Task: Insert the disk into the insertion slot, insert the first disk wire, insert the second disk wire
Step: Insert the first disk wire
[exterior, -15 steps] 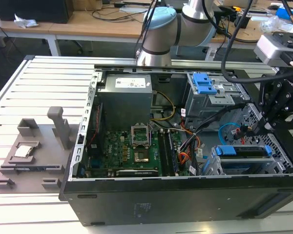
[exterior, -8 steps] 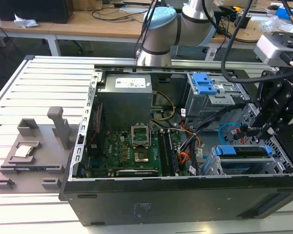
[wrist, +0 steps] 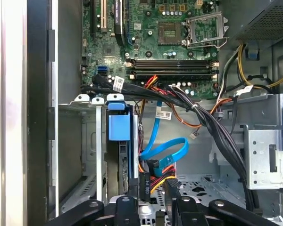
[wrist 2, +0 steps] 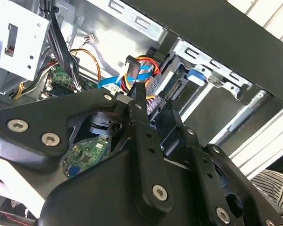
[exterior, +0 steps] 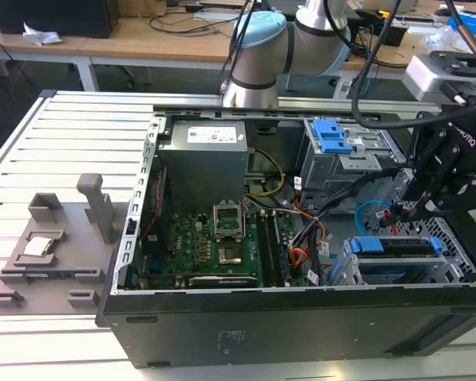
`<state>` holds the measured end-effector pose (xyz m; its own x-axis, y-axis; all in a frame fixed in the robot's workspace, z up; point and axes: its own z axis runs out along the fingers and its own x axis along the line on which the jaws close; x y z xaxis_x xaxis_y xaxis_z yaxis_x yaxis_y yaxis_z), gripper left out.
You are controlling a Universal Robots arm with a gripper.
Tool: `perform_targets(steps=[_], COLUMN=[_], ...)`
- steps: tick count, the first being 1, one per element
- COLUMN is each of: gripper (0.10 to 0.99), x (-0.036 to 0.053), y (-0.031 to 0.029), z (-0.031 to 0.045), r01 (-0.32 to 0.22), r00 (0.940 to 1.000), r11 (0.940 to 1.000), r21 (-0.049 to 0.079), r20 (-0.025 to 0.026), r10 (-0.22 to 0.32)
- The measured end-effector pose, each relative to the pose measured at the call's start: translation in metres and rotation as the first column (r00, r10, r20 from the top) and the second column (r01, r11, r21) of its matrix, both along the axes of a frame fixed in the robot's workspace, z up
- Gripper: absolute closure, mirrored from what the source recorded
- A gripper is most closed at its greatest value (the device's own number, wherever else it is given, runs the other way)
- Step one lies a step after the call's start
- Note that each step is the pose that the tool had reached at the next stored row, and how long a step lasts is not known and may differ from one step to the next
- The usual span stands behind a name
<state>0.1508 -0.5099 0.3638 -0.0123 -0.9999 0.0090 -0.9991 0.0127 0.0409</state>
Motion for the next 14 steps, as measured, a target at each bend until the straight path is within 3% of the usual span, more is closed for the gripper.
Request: perform_targets(steps=[3,6,7,10,14], gripper=[0.725,0.725,0.741,0.922,0.922], x=[0.0018,0.0018,0.0018,0.0018,0.0018], y=[0.0001,0.0,0.0,0.0,-0.0005], z=[-0.0028,-0.0029,-0.003,-0.003,-0.0032], r01=[0.0,0.0,0.0,0.0,0.0], r00=[1.0,1.0,1.0,1.0,1.0], r11=[1.0,0.9999,0.9999,0.9999,0.9999], r21=[-0.009,-0.01,-0.01,-0.01,-0.01], r20=[0.0,0.0,0.0,0.0,-0.0001], r10=[0.0,0.0,0.0,0.0,0.0])
